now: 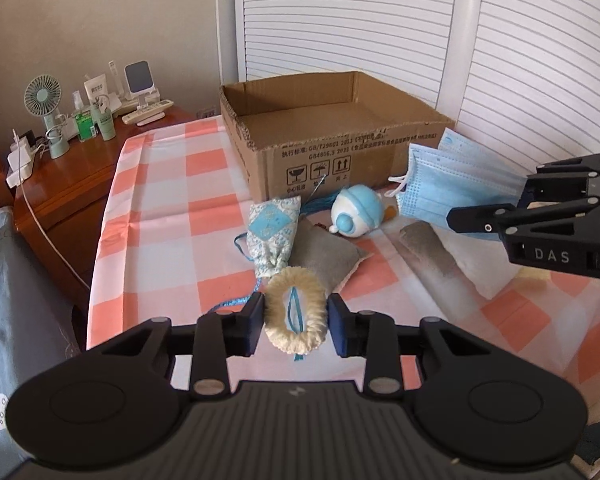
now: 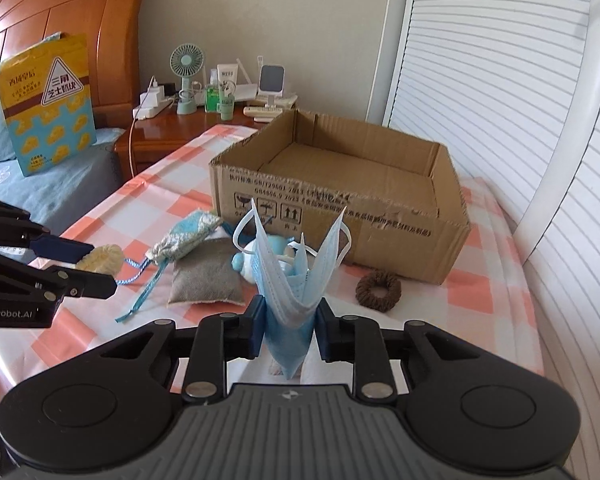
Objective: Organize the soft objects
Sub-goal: 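Drop the scrunchie into the cardboard box with the left gripper while the right gripper drops the mask in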
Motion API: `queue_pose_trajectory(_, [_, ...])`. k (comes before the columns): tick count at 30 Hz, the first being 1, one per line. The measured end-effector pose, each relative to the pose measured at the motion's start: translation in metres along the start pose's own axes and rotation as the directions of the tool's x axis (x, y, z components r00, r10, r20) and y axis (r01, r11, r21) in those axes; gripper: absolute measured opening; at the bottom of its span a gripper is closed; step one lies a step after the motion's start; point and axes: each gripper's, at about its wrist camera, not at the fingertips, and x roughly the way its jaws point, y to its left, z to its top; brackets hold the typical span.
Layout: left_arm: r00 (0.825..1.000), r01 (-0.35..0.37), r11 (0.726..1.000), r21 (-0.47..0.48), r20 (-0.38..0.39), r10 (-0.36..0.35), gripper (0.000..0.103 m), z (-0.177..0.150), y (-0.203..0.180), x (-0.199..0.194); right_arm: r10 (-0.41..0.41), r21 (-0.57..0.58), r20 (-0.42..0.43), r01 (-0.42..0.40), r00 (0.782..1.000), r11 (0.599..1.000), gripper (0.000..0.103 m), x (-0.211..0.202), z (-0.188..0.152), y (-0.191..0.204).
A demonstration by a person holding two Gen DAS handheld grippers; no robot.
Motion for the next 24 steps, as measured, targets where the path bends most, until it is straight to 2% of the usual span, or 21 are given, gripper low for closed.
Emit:
queue_pose_trajectory(4, [0.999, 0.006, 0.998, 0.065, 0.05, -0.009, 0.033, 0.032, -0.004, -0.003, -0.023, -0.002, 0.026, 0.023, 0.999, 1.0, 0.03, -0.007, 0.012, -0.011])
queue_pose_trajectory(9, [0.993, 0.0, 0.99, 0.142, 0.114, -0.017, 0.033, 0.091, -0.01, 0.015, -0.039, 0.03, 0.057, 0.037, 0.998, 0.999, 0.03, -0.011, 0.029, -0.031])
queue_pose_trajectory(13, [0.993, -0.01, 0.985, 0.174, 0.113, -0.01, 0.033, 0.14, -0.012, 0.053, -0.052, 0.046, 0.085, 0.048, 0.995, 0.998, 0.03, -0.009, 0.043, -0.047])
queue_pose_trajectory(19, [0.997, -0.048, 0.992, 0.114, 0.059, 0.042, 0.033, 0.189, 0.0, 0.131, -0.078, 0.065, 0.104, 0.071, 0.992, 0.995, 0.03, 0.002, 0.057, -0.068])
queue_pose_trajectory(21, [0.997, -0.062, 0.993, 0.096, 0.057, 0.057, 0.043, 0.194, 0.003, 0.148, -0.083, 0.074, 0.103, 0.076, 0.991, 0.994, 0.03, 0.006, 0.06, -0.075])
queue_pose_trajectory(23, [0.996, -0.082, 0.993, 0.089, 0.051, 0.078, 0.078, 0.197, 0.007, 0.159, -0.088, 0.08, 0.102, 0.08, 0.991, 0.994, 0.03, 0.009, 0.061, -0.081])
queue_pose_trajectory(24, [0.995, -0.09, 0.992, 0.089, 0.052, 0.085, 0.085, 0.196, 0.007, 0.16, -0.088, 0.084, 0.1, 0.079, 0.991, 0.993, 0.03, 0.01, 0.062, -0.083])
